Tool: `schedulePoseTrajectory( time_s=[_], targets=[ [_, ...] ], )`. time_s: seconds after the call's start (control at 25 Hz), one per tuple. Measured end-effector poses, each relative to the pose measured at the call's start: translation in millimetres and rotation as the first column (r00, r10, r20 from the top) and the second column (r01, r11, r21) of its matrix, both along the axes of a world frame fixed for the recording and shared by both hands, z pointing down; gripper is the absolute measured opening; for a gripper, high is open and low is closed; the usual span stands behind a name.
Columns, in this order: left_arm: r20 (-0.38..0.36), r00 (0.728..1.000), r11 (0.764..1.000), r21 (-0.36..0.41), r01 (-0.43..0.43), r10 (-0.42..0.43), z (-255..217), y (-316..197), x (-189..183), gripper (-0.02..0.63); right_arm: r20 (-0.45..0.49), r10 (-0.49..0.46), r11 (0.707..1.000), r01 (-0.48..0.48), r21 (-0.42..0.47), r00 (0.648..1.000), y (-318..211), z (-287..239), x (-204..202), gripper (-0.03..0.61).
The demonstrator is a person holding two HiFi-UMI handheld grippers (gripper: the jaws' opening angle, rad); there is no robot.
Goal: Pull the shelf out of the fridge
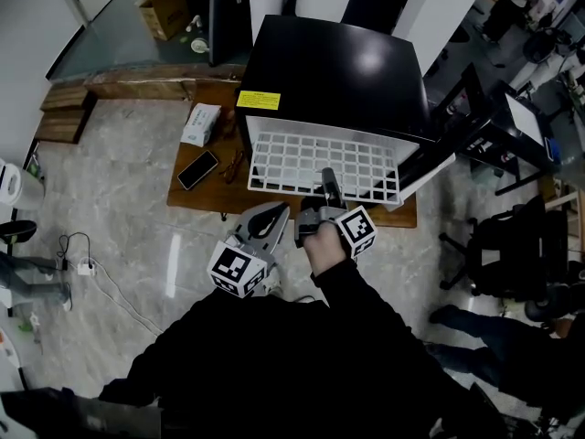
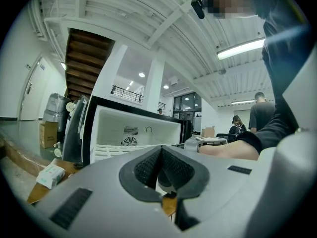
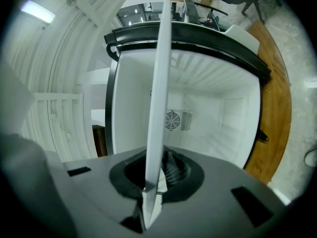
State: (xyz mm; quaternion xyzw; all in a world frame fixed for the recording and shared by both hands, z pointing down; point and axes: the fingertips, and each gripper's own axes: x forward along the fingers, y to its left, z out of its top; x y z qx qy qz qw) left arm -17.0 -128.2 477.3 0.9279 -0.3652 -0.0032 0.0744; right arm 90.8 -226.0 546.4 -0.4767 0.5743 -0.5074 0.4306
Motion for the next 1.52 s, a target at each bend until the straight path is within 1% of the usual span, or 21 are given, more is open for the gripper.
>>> schedulePoseTrajectory(
  time_s=[0.12, 0.24, 0.32, 0.4, 0.6, 0.68, 0.76, 0.88, 0.96, 1.04, 1.16, 1.24, 1.36, 1.52],
  targets=[
    [0.003, 1.0, 1.0, 0.004, 0.001, -0.001, 0.3, 13.7, -0.8, 0.006, 0.002, -0.002, 1.0, 0.002, 0.0, 1.0, 16.0, 1.5, -0.5, 0.031],
    [0.005, 1.0, 1.0, 0.001, 0.005, -0.005, -6.2, 13.6, -1.0, 0.006, -0.007, -0.013, 1.0, 0.013, -0.001, 1.0, 28.1, -3.6, -0.4, 0.029],
    [0.005, 1.0, 1.0, 0.002, 0.005, -0.005, -5.2, 22.0, -0.3, 0.006, -0.052, -0.035, 0.999, 0.036, 0.012, 0.998, 46.7, -3.6, -2.2, 0.028],
    [0.004, 1.0, 1.0, 0.005, 0.003, -0.003, -0.9, 35.0, -0.6, 0.006, -0.116, -0.059, 0.998, 0.062, 0.024, 0.992, 67.1, -1.3, -2.9, 0.028],
    [-0.001, 1.0, 1.0, 0.002, 0.008, -0.008, -1.3, 52.3, -2.6, 0.006, -0.236, -0.079, 0.997, 0.076, -0.022, 0.969, 99.8, 1.3, 13.1, 0.028],
    [-0.002, 1.0, 1.0, 0.003, 0.008, -0.008, -3.0, 57.7, -2.7, 0.006, -0.325, -0.103, 0.993, 0.114, 0.015, 0.94, 111.0, -8.3, 17.7, 0.028],
    [-0.001, 1.0, 1.0, 0.006, 0.01, -0.01, -3.6, 61.2, -3.1, 0.006, -0.425, -0.124, 0.987, 0.156, 0.041, 0.896, 123.1, -15.0, 22.0, 0.028],
    [-0.004, 1.0, 1.0, 0.006, 0.011, -0.011, -4.0, 63.5, -3.0, 0.006, -0.543, -0.145, 0.982, 0.185, 0.02, 0.827, 139.8, -15.7, 32.1, 0.028],
    [-0.007, 1.0, 1.0, 0.008, 0.008, -0.008, -6.0, 64.9, -2.0, 0.006, -0.609, -0.158, 0.979, 0.204, 0.006, 0.777, 146.9, -19.3, 38.2, 0.029],
    [-0.008, 1.0, 1.0, 0.012, 0.003, -0.003, -8.7, 65.8, -0.3, 0.006, -0.681, -0.162, 0.974, 0.226, 0.005, 0.714, 151.6, -28.6, 43.4, 0.028],
    [-0.008, 1.0, 1.0, 0.02, -0.002, 0.002, -11.8, 65.1, 2.6, 0.006, -0.799, -0.136, 0.965, 0.26, 0.026, 0.586, 155.4, -52.0, 50.2, 0.028],
    [-0.009, 1.0, 1.0, 0.021, -0.002, 0.002, -14.1, 64.0, 3.4, 0.006, -0.868, -0.114, 0.958, 0.286, 0.034, 0.484, 155.5, -71.2, 52.7, 0.029],
    [-0.001, 1.0, 1.0, 0.006, 0.008, -0.008, -18.0, 60.3, 3.2, 0.006, -0.946, -0.082, 0.944, 0.328, 0.026, 0.312, 153.9, -104.3, 53.0, 0.029],
    [0.028, 0.999, 0.999, 0.009, 0.032, -0.032, -26.7, 51.8, 0.9, 0.006, -0.996, -0.017, 0.931, 0.364, 0.018, 0.093, 153.4, -149.0, 49.4, 0.029]
  ],
)
